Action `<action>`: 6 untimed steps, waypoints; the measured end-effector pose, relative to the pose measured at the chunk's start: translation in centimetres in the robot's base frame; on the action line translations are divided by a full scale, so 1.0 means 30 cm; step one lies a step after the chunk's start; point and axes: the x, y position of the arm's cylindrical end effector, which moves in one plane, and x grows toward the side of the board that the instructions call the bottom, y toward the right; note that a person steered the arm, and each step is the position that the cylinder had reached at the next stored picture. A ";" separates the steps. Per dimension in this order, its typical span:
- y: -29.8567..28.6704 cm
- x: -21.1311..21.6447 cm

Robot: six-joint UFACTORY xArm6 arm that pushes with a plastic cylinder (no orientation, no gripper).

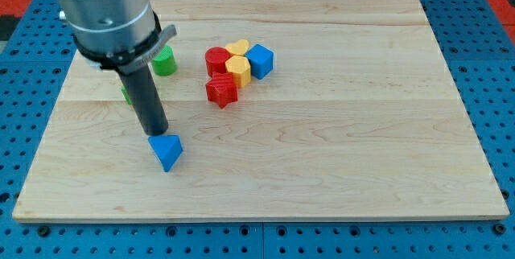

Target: Push red star along with group of blocks up a bit

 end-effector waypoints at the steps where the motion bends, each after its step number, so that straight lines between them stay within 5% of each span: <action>1: -0.025 -0.026; 4: 0.251 -0.165; 6: 0.230 -0.264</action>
